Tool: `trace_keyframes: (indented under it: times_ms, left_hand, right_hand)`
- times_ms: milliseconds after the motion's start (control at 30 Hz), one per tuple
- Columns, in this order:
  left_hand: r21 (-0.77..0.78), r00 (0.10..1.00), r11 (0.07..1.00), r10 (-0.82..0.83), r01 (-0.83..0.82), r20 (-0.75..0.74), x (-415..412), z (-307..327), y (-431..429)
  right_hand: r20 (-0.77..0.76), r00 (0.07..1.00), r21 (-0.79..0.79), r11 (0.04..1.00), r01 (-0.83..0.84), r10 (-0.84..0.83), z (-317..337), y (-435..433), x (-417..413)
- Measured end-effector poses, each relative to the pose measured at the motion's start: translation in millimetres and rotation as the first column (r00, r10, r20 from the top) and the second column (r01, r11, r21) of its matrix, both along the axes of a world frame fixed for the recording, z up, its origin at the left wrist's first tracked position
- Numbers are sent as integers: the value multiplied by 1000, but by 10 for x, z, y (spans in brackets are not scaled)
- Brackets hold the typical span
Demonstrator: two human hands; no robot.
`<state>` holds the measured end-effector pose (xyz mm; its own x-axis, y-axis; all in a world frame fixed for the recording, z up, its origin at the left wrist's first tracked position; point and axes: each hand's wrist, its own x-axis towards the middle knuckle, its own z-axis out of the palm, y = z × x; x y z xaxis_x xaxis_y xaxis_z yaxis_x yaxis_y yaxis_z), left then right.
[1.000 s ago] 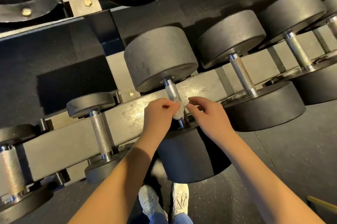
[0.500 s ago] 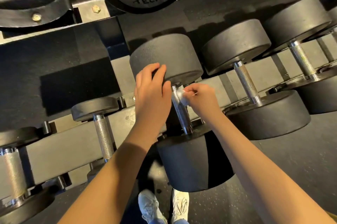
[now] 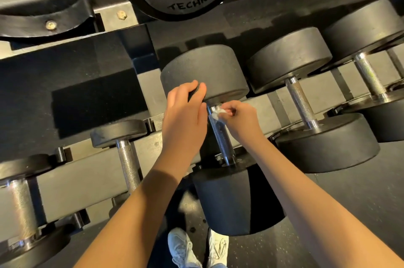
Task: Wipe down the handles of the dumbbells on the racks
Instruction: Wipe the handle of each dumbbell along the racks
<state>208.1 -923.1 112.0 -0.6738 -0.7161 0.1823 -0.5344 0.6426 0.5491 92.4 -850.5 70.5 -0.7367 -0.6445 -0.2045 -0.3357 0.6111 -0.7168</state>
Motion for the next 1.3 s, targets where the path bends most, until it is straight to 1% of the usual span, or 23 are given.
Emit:
trace_keyframes:
  times_ms: [67,133,200,233,267,400,500,567,633,700,800,867,933,967,1067,1133,1200,1300]
  left_hand:
    - [-16,1000,1000,2,-2,-2,-2,-14,-3]
    - [-26,1000,1000,14,-14,-7,-8,-32,-4]
    - [-23,1000,1000,19,-19,-15,-13,-38,-3]
    - [-22,1000,1000,20,-20,-17,-15,-35,0]
    - [-23,1000,1000,18,-19,-17,-15,-30,-1]
    - [-55,1000,998,-14,13,-15,3,-25,-11]
    - [-57,1000,998,-20,19,-15,14,-39,-17]
    - [-56,1000,998,-13,11,-22,10,-45,-16]
    - [-63,999,998,-12,9,-41,5,-48,-17]
    - [-73,998,997,-23,19,-60,8,-47,-26]
    - [-72,997,996,-50,45,-62,27,-32,-47]
    - [-60,997,996,-62,60,-46,41,-17,-49]
    - [-50,996,995,-84,82,-26,55,14,-47]
    - [-28,996,995,-93,93,-2,59,43,-49]
    - [144,990,985,-112,98,90,55,197,-102]
    - [276,982,957,-127,85,137,63,339,-142]
    - [360,993,932,-71,32,95,90,513,-175]
    - [390,991,915,126,-100,-42,152,812,-272]
  right_hand:
    - [44,998,47,998,-39,37,18,65,17]
    - [121,990,98,992,-84,72,29,204,39]
    - [188,979,90,991,-95,77,53,301,55]
    - [195,978,76,994,-85,69,58,299,58]
    - [176,983,59,996,-67,55,44,262,50]
    - [10,1000,-32,999,-20,21,-40,15,34]
    - [-1,998,-10,998,-66,66,-28,101,68]
    - [17,990,65,988,-141,140,19,235,98]
    - [23,977,197,957,-212,211,58,322,109]
    - [50,968,297,921,-251,247,78,352,104]
    - [49,969,415,878,-241,243,91,385,106]
    - [50,974,448,867,-220,222,103,415,130]
    - [60,977,415,885,-212,206,130,438,156]
    - [64,979,368,907,-205,196,155,449,163]
    - [97,990,122,986,-112,101,326,481,162]
    - [152,988,3,1000,-8,8,505,485,154]
    - [188,981,-84,995,52,-35,692,464,125]
    - [269,962,-165,981,101,-54,1043,406,75]
